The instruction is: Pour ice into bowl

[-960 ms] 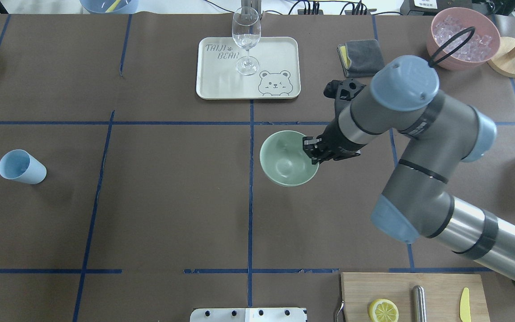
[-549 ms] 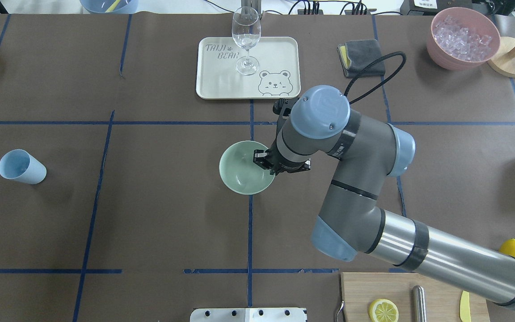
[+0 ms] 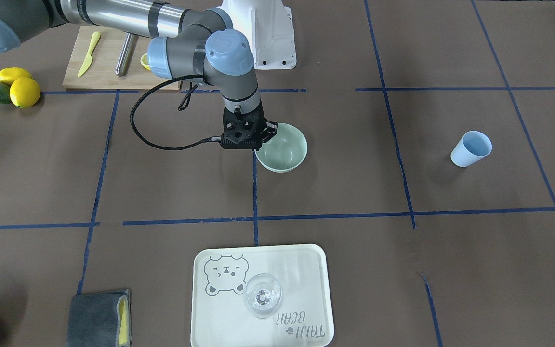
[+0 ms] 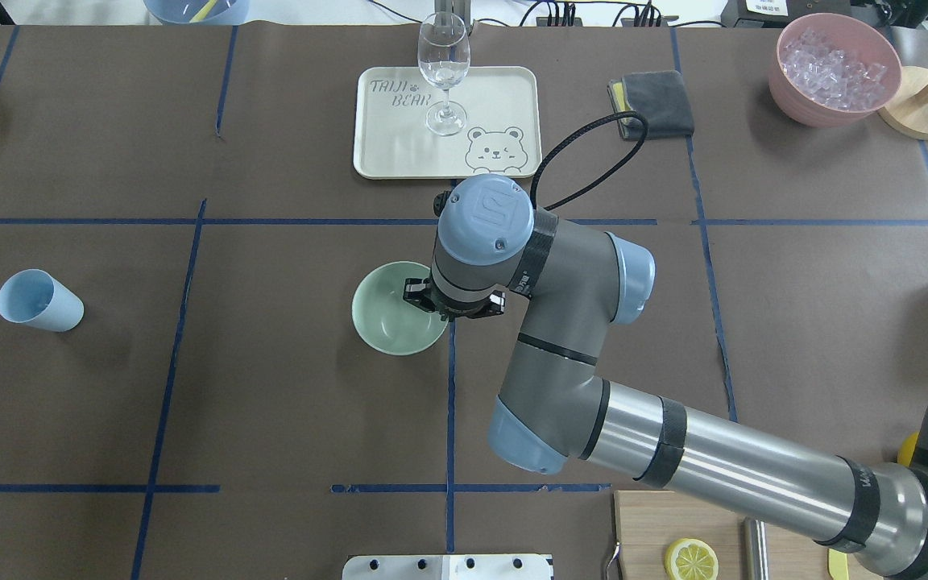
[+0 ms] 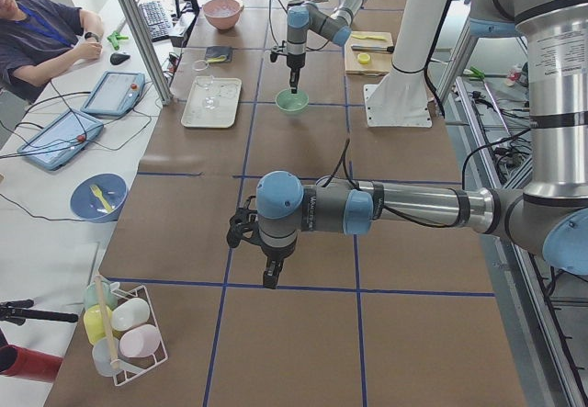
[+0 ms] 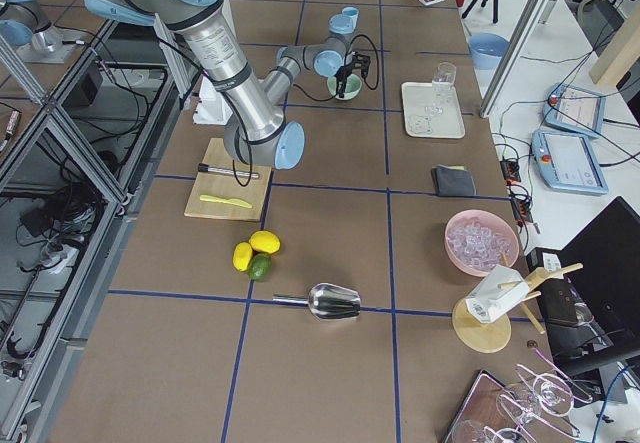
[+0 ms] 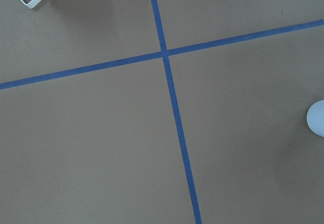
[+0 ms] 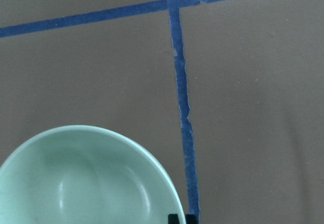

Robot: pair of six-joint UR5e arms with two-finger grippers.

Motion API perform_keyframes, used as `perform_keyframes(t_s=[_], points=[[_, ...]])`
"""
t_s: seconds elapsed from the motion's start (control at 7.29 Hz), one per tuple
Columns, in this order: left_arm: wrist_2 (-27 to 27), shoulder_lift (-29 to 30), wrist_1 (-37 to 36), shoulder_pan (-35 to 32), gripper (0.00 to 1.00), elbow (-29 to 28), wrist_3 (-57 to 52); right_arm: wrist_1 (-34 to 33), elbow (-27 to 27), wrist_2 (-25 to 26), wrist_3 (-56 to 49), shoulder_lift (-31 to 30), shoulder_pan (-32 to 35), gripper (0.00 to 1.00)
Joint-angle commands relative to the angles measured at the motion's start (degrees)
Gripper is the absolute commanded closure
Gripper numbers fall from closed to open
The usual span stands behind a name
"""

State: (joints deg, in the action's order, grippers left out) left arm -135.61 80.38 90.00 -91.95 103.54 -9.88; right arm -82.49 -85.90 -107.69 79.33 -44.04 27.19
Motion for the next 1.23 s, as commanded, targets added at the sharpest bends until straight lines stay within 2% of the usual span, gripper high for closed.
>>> perform_keyframes(t_s=[0.0, 0.14, 0.41, 0.55, 0.82, 1.1], points=[[0.0, -0.7, 0.0, -0.2, 0.00, 0.1, -0.1, 0.0, 0.6, 0.4, 0.1, 0.5, -0.3, 1.00], [0.0, -0.8, 0.0, -0.2, 0.00, 0.1, -0.1, 0.1, 0.6, 0.4, 1.1, 0.4, -0.3, 1.00], [0.0, -0.8, 0.0, -0.2, 0.00, 0.1, -0.1, 0.1, 0.6, 0.4, 1.4, 0.2, -0.3, 0.79], [0.0, -0.8, 0.0, -0.2, 0.00, 0.0, -0.1, 0.2, 0.6, 1.4, 1.6, 0.3, -0.3, 0.01], [0.0, -0.8, 0.0, -0.2, 0.00, 0.0, -0.1, 1.8, 0.4, 2.4, 1.4, -0.3, -0.2, 0.00], [0.0, -0.7, 0.0, -0.2, 0.00, -0.4, 0.2, -1.8, -3.2, 0.6, 1.0, -0.3, 3.6, 0.00]])
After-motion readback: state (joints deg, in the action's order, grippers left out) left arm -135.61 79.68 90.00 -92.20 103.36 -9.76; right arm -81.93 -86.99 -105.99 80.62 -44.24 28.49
